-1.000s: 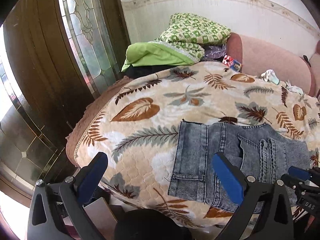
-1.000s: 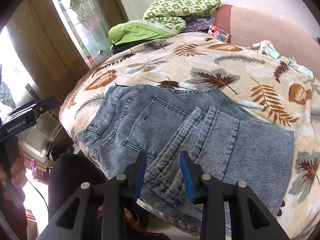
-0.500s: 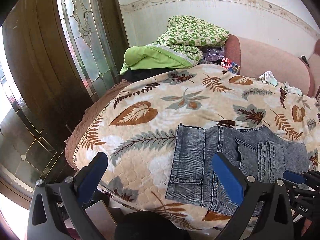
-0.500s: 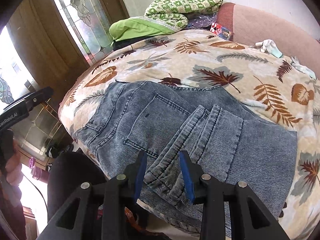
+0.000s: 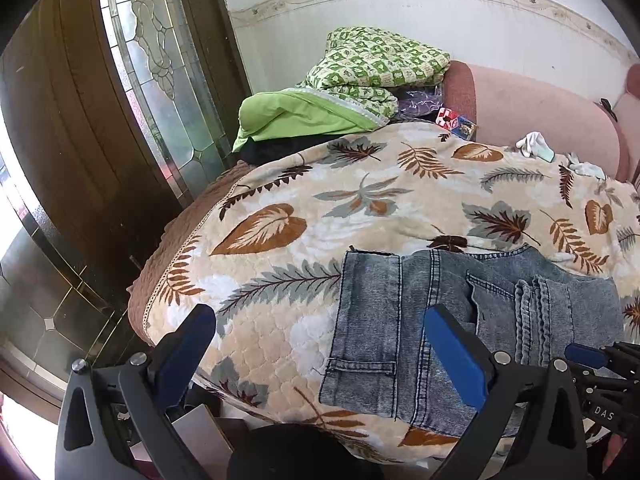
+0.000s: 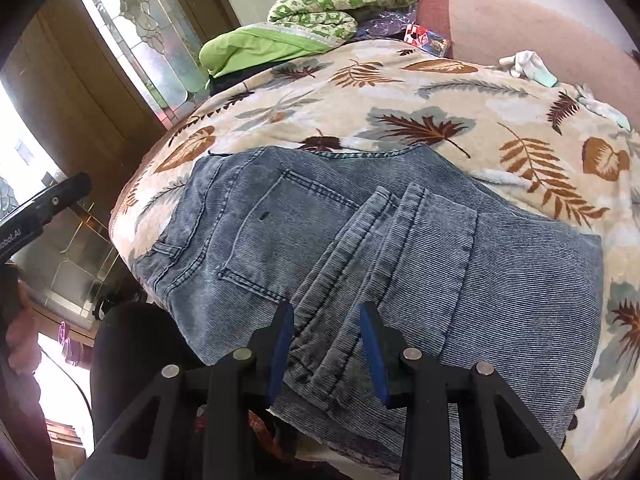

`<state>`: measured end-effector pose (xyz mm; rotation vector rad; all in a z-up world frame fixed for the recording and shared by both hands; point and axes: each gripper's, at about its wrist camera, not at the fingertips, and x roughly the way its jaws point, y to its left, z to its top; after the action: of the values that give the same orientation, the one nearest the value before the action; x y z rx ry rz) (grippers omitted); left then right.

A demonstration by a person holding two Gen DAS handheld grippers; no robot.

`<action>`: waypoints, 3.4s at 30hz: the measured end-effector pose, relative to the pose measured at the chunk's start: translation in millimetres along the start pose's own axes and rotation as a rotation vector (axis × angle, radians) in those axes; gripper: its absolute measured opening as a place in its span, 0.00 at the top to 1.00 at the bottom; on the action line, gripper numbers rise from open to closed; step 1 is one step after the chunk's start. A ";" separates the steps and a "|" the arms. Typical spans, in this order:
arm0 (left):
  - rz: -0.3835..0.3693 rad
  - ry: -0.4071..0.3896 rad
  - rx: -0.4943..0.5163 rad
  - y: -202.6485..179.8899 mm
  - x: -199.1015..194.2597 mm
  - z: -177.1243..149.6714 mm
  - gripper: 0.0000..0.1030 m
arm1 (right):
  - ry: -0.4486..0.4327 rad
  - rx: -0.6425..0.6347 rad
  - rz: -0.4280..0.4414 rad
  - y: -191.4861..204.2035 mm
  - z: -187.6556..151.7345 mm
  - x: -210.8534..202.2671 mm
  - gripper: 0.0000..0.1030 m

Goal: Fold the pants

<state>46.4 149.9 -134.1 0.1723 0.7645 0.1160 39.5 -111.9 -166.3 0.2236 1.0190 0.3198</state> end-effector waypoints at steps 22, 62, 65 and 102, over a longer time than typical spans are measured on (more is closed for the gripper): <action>0.028 0.034 -0.038 15.8 21.4 -2.5 0.00 | 0.040 0.027 0.012 -5.9 3.1 20.7 0.63; -0.075 0.118 -0.137 49.8 23.6 -19.9 0.00 | 0.060 -0.044 -0.045 14.3 0.0 15.0 0.63; -0.155 0.254 -0.169 40.2 48.3 -37.1 0.00 | 0.039 -0.047 -0.082 6.6 -2.5 7.8 0.63; -0.392 0.473 -0.416 9.7 128.1 -67.2 0.66 | -0.068 0.209 0.007 -99.1 -65.2 -22.7 0.63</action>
<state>90.9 188.3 -266.7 -0.4153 1.2106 -0.0619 -12.1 -210.2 -213.9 0.4244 0.9851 0.2100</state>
